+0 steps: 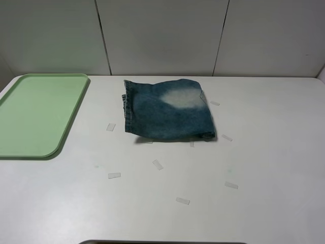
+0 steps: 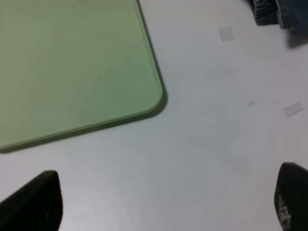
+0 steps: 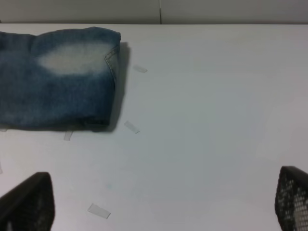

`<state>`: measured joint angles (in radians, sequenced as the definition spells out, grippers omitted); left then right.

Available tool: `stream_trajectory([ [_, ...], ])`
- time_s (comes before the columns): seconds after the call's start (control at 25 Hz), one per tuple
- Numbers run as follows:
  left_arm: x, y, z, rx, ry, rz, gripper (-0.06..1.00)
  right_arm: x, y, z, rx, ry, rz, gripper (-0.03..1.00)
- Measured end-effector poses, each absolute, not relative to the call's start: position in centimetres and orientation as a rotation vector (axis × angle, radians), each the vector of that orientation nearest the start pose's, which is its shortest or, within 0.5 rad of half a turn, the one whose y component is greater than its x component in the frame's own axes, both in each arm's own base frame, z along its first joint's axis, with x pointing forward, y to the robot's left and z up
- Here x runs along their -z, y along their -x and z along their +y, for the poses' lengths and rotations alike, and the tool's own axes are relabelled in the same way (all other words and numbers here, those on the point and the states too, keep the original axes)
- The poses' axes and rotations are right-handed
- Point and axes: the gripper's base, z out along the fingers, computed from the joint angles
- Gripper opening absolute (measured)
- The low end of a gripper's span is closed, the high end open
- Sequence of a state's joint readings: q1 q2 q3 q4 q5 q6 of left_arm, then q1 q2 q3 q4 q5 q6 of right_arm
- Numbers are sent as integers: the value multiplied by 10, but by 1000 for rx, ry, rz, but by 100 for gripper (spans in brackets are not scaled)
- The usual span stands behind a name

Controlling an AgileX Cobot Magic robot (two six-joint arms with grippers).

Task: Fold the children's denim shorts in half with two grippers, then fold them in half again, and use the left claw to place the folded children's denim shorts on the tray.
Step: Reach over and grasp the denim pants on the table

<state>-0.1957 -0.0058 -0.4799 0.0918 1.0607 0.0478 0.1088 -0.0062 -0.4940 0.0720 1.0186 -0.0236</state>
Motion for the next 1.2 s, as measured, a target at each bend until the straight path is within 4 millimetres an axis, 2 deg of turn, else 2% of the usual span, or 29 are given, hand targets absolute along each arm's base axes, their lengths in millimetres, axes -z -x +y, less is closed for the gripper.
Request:
stream_trajectory([
  [0.8,-272,2,8,-15,-241,2040,87,-279,4,5,-140,134,1998,69],
  [0.88,-276,2,7,-3,-231,2005,87,-279,4,5,-140,134,1998,69],
  [0.96,-288,0,5,48,-188,1896,87,-279,4,5,-140,134,1998,69],
  [1.08,-305,-14,-1,182,-92,1788,87,-279,4,5,-140,134,1998,69],
  [1.2,-313,-40,-10,298,-27,1800,87,-279,4,5,-140,134,1998,69],
])
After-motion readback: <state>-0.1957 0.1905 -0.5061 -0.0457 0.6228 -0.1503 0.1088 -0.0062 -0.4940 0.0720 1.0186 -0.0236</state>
